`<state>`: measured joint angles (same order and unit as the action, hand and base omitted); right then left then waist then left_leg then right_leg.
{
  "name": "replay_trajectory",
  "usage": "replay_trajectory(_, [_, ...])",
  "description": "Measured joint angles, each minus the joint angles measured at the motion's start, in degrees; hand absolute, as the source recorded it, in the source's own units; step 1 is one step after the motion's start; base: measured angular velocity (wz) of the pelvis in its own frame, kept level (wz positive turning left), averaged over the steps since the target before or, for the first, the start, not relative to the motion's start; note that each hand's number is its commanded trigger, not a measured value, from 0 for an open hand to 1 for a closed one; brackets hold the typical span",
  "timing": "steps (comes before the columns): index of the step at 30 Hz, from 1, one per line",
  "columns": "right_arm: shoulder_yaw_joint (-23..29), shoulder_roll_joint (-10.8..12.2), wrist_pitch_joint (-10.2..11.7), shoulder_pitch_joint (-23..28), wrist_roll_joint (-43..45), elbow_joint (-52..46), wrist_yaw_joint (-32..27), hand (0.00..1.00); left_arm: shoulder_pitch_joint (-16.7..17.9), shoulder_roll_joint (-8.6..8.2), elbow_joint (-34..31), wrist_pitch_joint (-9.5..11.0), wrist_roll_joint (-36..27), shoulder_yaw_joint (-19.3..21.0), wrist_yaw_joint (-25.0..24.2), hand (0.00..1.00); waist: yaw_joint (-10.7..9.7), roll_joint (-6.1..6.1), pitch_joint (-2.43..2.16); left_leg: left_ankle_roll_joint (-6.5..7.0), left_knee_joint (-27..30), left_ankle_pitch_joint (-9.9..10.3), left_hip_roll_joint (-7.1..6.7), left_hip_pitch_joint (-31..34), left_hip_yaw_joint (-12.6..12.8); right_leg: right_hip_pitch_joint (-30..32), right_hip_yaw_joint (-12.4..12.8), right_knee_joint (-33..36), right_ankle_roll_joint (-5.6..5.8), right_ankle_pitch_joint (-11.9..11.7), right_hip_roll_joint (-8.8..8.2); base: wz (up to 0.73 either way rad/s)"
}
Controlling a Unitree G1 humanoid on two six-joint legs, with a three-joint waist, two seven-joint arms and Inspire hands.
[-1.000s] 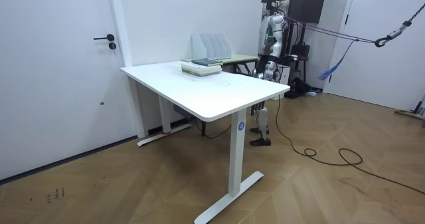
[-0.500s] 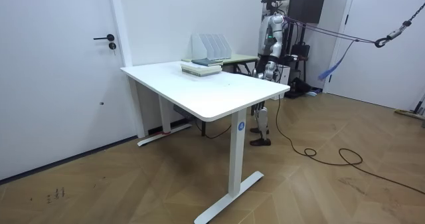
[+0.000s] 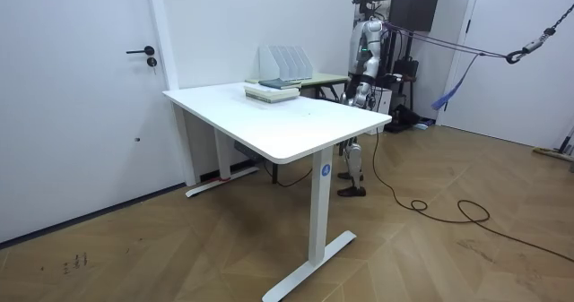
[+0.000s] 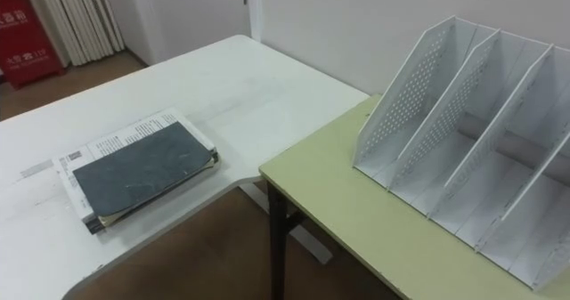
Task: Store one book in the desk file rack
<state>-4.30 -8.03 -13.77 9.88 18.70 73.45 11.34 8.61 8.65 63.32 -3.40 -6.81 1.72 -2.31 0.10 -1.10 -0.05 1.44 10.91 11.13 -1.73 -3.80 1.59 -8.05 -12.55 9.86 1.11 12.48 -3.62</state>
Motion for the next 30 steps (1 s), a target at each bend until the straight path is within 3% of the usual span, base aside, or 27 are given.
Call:
replay_trajectory(6, [-0.19, 0.01, 0.02, -0.95, 1.21, 0.02, -0.34, 0.00, 0.56, -0.69, -7.22, 0.04, 2.09, -4.72, -0.69, 0.00, -0.45, -0.21, 0.04, 0.01, 0.01, -0.01, -0.04, 0.15, 0.09, 0.22, 0.17, 0.05, 0.05, 0.04, -0.03, 0.00])
replay_trajectory(13, [-1.29, 0.80, 0.81, -2.08, 1.79, 0.02, -1.22, 0.00, -2.57, -2.43, -9.72, 1.14, 12.80, -12.06, -3.40, 0.00, -2.21, -1.15, 0.06, 0.00, -0.10, -0.01, 0.00, 0.10, 0.20, 0.81, 1.19, 0.09, 0.03, 0.06, 0.11, -0.07])
replay_trajectory(17, [-2.33, 0.82, 1.62, -2.53, 1.58, -0.14, -1.13, 0.00, -2.73, -1.94, -11.73, 1.06, 19.00, -14.11, -3.29, 0.00, -3.51, -1.50, 0.67, 0.00, -0.08, 0.00, -0.03, 0.47, 0.14, 1.09, 1.19, -0.02, 0.04, 0.06, 0.11, -0.01])
replay_trajectory(20, [-3.38, 0.85, 2.01, -2.44, 1.62, -0.16, -1.13, 0.00, -2.76, -2.43, -16.64, 0.99, 29.12, -14.61, -2.93, 0.00, -4.05, -1.47, 0.69, 0.01, -0.08, 0.00, -0.08, 0.40, 0.08, 1.09, 1.21, -0.01, 0.04, 0.04, 0.11, 0.01])
replay_trajectory(23, [-3.37, 0.83, 2.94, -3.29, 1.65, -0.32, -1.56, 0.00, -2.71, -2.20, -26.01, 0.88, 37.80, -16.62, -1.63, 0.00, -4.81, -1.14, 0.72, 0.01, 0.04, -0.01, -0.07, 1.12, -0.07, 1.23, 1.17, 0.00, 0.02, 0.02, 0.13, 0.00])
replay_trajectory(25, [-3.53, 0.69, 3.83, -4.29, 1.64, 0.34, -2.04, 0.00, -3.41, -2.33, -32.67, 2.01, 44.26, -17.94, 1.25, 0.00, -4.77, -0.80, 0.73, 0.02, 0.01, -0.01, -0.11, 1.00, -0.08, 0.97, 1.25, -0.01, 0.03, -0.02, 0.14, 0.00])
replay_trajectory(27, [-3.52, 0.65, 4.53, -4.71, 1.61, 0.94, -2.48, 0.00, -4.24, -2.21, -35.66, 2.35, 47.77, -18.46, 3.52, 0.00, -5.31, -0.60, 0.69, 0.01, -0.09, -0.02, -0.11, 1.02, -0.20, 0.94, 1.15, -0.11, 0.03, -0.02, 0.16, 0.03])
replay_trajectory(30, [-3.50, 0.65, 4.58, -5.63, 1.60, 0.91, -2.59, 0.00, -3.71, -1.07, -45.42, 1.96, 52.05, -18.96, 5.22, 0.00, -6.09, -0.35, 0.67, -0.01, -0.07, -0.04, -0.15, 1.21, -0.61, 1.04, 0.68, -0.25, 0.02, -0.02, 0.15, 0.08])
